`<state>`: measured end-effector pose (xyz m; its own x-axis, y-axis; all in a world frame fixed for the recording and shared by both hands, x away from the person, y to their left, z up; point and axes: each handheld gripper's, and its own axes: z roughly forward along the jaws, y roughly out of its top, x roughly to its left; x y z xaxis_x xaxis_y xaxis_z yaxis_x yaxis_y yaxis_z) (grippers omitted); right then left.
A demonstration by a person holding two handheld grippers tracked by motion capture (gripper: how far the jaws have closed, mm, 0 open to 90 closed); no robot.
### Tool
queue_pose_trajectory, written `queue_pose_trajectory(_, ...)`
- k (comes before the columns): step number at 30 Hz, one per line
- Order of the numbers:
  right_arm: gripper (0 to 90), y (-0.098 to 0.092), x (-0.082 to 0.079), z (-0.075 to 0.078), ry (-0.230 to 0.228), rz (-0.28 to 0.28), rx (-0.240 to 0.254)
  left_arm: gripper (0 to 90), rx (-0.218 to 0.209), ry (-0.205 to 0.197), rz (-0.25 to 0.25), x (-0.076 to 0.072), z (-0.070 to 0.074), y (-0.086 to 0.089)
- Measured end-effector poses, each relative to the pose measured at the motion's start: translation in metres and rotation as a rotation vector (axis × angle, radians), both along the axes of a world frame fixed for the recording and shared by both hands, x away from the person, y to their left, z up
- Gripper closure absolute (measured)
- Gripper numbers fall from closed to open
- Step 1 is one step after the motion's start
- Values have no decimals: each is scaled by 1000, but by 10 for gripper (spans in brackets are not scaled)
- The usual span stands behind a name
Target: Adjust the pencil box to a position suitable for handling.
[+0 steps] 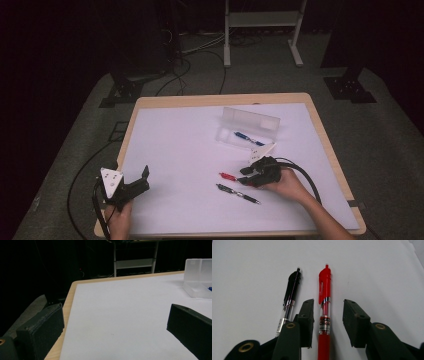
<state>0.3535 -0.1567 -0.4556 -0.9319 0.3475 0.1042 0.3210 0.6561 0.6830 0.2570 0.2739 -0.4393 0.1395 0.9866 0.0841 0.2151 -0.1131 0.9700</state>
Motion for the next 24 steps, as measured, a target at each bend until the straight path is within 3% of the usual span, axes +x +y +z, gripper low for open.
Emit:
queue_pose_trajectory(13, 702, 7, 1, -10, 22, 28, -23, 4, 0, -1, 2, -1, 0, 0)
queue_pose_trajectory(24, 731, 8, 0, -10, 14, 12, -27, 4, -3, -4, 3, -1, 0, 0)
